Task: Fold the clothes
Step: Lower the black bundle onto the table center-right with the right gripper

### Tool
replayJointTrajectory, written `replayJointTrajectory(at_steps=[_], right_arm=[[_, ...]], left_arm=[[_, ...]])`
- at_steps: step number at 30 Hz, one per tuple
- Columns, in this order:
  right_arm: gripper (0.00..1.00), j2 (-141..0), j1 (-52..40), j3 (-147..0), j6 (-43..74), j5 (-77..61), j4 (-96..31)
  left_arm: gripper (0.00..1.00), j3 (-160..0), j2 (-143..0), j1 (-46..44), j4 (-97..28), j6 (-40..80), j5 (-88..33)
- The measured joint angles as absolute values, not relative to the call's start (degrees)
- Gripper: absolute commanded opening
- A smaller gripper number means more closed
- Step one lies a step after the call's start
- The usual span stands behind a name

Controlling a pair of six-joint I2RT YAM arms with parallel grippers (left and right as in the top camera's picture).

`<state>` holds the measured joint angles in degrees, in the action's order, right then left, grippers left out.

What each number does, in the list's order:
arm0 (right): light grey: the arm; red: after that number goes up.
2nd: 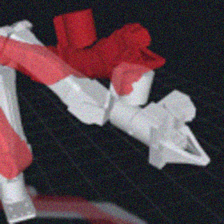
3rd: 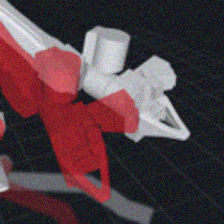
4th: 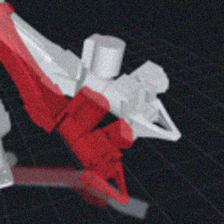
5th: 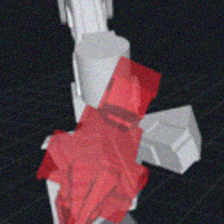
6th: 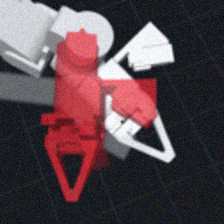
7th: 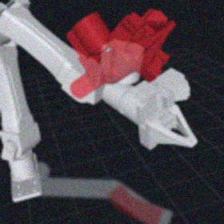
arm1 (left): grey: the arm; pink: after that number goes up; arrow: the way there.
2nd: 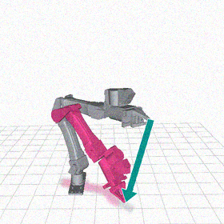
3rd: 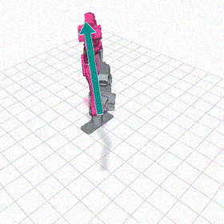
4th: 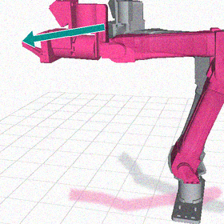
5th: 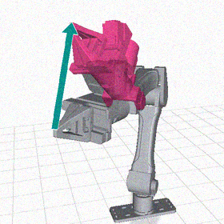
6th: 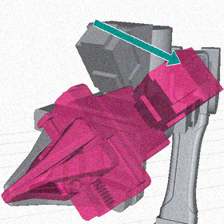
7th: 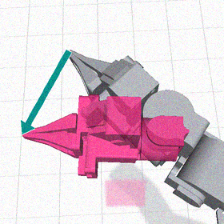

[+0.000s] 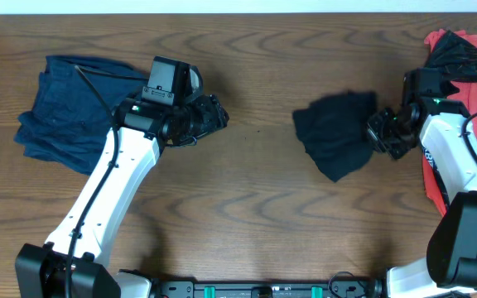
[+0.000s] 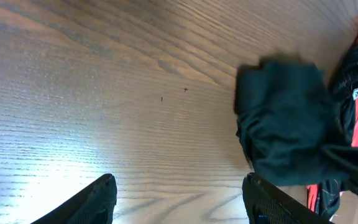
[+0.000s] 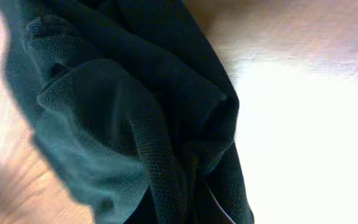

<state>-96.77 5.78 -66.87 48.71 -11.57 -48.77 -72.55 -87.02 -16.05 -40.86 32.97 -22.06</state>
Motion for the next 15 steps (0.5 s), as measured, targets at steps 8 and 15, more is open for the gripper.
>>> replayJointTrajectory(at_steps=[8,15], right_arm=[[0.01,-96.77,5.78,-66.89,49.65,-7.42,-51.9],[0.05,-96.77,6.55,-66.89,50.5,-3.84,-58.57]], left_arm=[[0.67,-72.55,-87.02,-16.05,-40.88,31.03,-22.06],[0.67,-72.55,-87.02,-16.05,-40.86,29.78,-22.09]])
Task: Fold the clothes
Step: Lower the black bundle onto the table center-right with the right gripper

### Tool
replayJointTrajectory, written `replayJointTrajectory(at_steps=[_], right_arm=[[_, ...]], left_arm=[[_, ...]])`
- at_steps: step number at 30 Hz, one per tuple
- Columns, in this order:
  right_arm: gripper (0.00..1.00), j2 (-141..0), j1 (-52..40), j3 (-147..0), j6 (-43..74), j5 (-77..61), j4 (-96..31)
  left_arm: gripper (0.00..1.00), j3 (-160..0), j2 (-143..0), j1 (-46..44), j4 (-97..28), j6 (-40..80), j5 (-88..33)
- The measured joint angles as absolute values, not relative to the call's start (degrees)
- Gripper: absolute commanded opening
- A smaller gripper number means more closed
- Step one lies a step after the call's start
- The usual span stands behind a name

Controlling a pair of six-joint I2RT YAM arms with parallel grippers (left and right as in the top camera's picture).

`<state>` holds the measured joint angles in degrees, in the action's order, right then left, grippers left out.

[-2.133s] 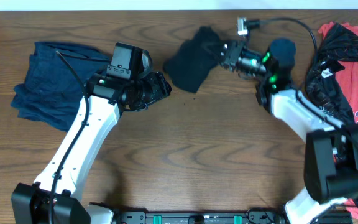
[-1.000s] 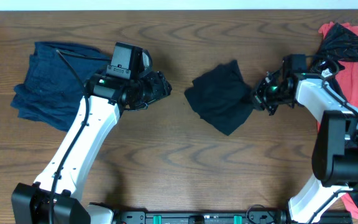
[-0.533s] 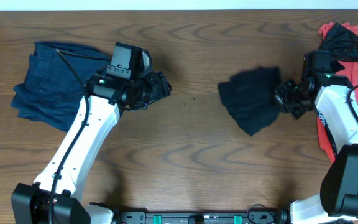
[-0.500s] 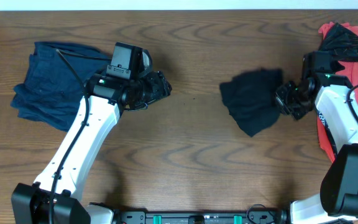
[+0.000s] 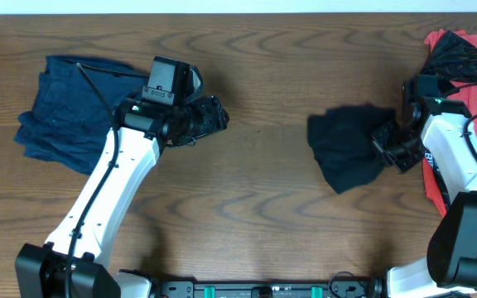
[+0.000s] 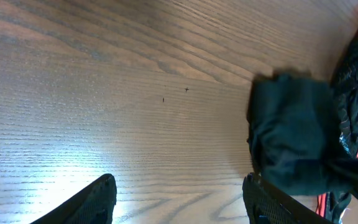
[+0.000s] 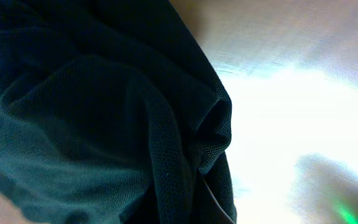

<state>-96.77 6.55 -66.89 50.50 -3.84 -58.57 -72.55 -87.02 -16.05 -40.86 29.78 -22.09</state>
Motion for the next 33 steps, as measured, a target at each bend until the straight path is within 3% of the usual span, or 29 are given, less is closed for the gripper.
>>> replayJointTrajectory(at_steps=[16,17,18,19,33], right_arm=[[0.13,-96.77,8.78,-66.89,50.43,4.01,-68.69],[0.28,-96.77,8.78,-66.89,50.26,4.12,-69.21],[0.67,-96.77,8.8,-66.89,50.11,4.19,-69.73],[0.99,-96.77,8.8,-66.89,50.19,4.38,-70.19],[0.99,-96.49,9.15,-70.08,43.0,3.75,-73.76]], left_arm=[[0.67,-72.55,-87.02,-16.05,-40.91,29.5,-22.06],[0.67,-72.55,-87.02,-16.05,-40.93,29.5,-22.09],[0.67,-72.55,-87.02,-16.05,-40.91,29.5,-22.09],[0.67,-72.55,-87.02,-16.05,-40.93,29.5,-22.06],[0.67,-72.55,-87.02,-16.05,-40.93,28.88,-22.09]])
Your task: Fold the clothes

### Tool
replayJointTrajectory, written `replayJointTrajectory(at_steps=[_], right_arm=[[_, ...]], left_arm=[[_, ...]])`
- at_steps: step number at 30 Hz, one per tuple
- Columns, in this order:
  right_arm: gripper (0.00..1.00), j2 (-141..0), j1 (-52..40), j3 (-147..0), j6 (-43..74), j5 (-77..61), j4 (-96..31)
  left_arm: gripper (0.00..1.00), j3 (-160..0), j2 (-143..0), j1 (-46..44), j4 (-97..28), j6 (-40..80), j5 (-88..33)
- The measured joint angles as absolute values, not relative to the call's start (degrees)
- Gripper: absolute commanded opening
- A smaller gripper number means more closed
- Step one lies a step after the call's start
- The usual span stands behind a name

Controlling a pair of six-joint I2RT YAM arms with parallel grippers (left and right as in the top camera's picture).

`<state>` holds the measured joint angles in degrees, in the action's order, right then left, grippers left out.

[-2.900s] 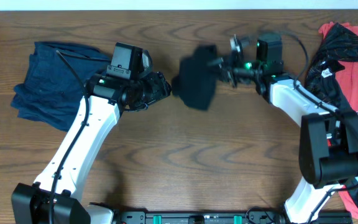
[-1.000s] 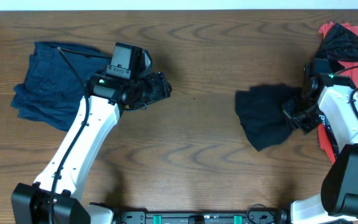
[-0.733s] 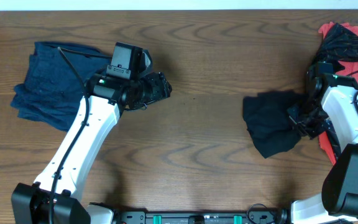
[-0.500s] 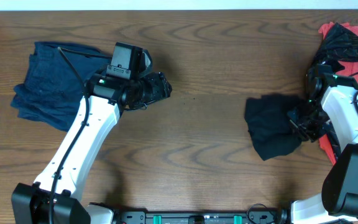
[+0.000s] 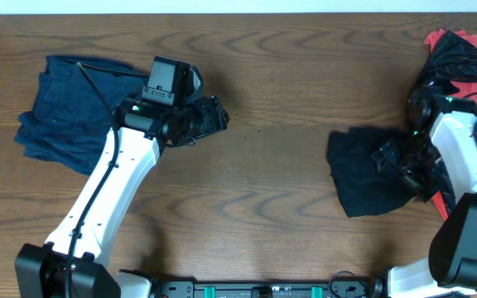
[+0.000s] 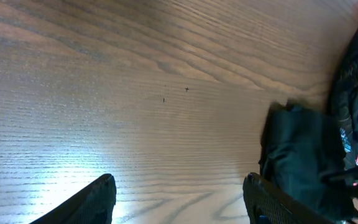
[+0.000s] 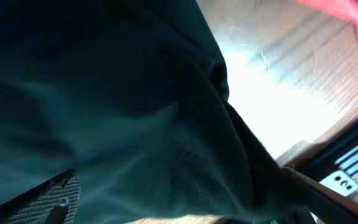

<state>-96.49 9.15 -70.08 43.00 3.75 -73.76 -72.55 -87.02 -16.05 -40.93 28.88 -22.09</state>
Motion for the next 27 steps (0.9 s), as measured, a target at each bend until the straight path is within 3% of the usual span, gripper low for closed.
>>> replayJointTrajectory(at_steps=[1,6,11,18,22,23,24,27], right_arm=[[0.98,-96.12,9.39,-71.68,42.17,3.75,-73.71],[0.73,-91.53,9.93,-78.22,34.09,2.94,-66.59],[0.88,-89.71,9.58,-80.03,25.56,-1.1,-64.49],[0.92,-96.42,8.93,-77.21,22.26,-0.1,-64.69],[0.87,-102.37,8.93,-75.94,21.45,0.05,-64.64],[0.81,-103.79,8.93,-75.88,21.1,0.08,-64.49],[0.67,-104.73,8.93,-75.88,20.6,0.08,-64.29],[0.01,-106.72,8.93,-75.83,20.29,0.49,-63.66]], left_arm=[[0.67,-72.55,-87.02,-16.05,-40.93,28.64,-22.09],[0.67,-72.55,-87.02,-16.08,-40.88,28.42,-22.06],[0.67,-72.55,-87.02,-16.05,-40.45,28.42,-22.09],[0.67,-72.55,-87.02,-16.05,-40.45,28.42,-22.06],[0.67,-72.55,-87.02,-16.05,-40.47,28.42,-22.09],[0.67,-72.55,-87.02,-16.05,-40.45,28.42,-22.06],[0.67,-72.55,-87.02,-16.05,-40.47,28.42,-22.09],[0.67,-72.55,-87.02,-16.05,-40.45,28.42,-22.06]])
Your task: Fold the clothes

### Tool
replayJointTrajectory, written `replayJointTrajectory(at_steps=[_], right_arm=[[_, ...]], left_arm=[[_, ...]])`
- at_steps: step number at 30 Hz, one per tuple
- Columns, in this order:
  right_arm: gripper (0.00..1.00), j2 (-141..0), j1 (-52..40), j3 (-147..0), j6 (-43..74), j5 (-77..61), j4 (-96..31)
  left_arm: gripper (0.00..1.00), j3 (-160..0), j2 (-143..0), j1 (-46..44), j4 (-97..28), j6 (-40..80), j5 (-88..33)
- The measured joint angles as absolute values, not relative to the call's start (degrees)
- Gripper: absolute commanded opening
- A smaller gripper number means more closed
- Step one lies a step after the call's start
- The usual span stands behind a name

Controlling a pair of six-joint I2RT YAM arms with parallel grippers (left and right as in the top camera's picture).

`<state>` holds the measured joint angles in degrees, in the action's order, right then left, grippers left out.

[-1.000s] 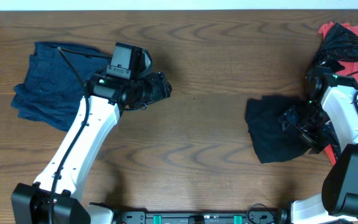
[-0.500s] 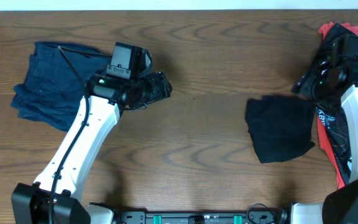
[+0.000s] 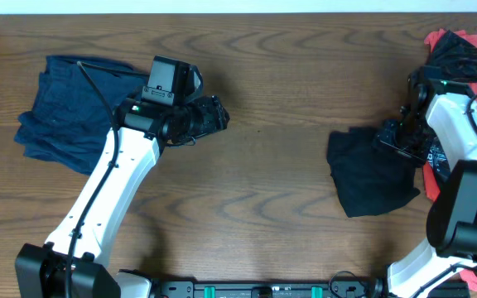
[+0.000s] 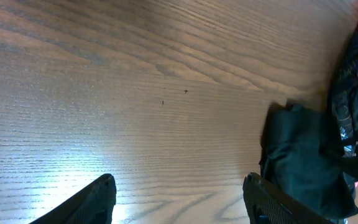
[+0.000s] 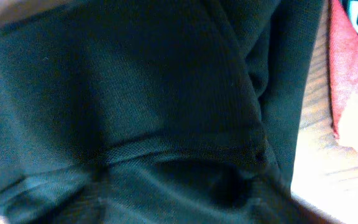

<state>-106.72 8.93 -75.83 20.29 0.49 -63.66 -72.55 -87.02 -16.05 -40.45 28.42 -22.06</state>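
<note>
A dark teal garment (image 3: 369,175) lies crumpled on the right side of the wooden table (image 3: 272,190); the left wrist view shows it as well (image 4: 303,162). My right gripper (image 3: 390,137) sits at its upper right edge. The right wrist view is filled by the cloth (image 5: 142,106), and the fingers are hidden, so their state does not show. My left gripper (image 4: 179,208) hovers open over bare wood left of centre, with nothing between its fingers (image 4: 101,199).
A folded blue garment (image 3: 65,112) lies at the far left behind my left arm. A pile of red and black clothes (image 3: 462,54) fills the right edge, close beside the dark garment. The table's front edge runs below both arms.
My right gripper has moved from the garment's lower right part up to its upper right edge. The dark garment has kept its place and outline. My left arm has not moved.
The dark garment was bunched right of centre with my right gripper at its right side. At each later moment it lay farther right and nearer the front, with the gripper on it. Now it lies beside the red pile. My left gripper stayed open and still.
</note>
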Motion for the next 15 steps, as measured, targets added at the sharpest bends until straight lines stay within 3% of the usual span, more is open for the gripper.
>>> replayJointTrajectory(at_steps=[15], right_arm=[[0.05,-103.11,13.08,-75.33,27.97,9.39,-64.71]], left_arm=[[0.67,-72.55,-87.02,-16.05,-40.45,28.42,-22.06]])
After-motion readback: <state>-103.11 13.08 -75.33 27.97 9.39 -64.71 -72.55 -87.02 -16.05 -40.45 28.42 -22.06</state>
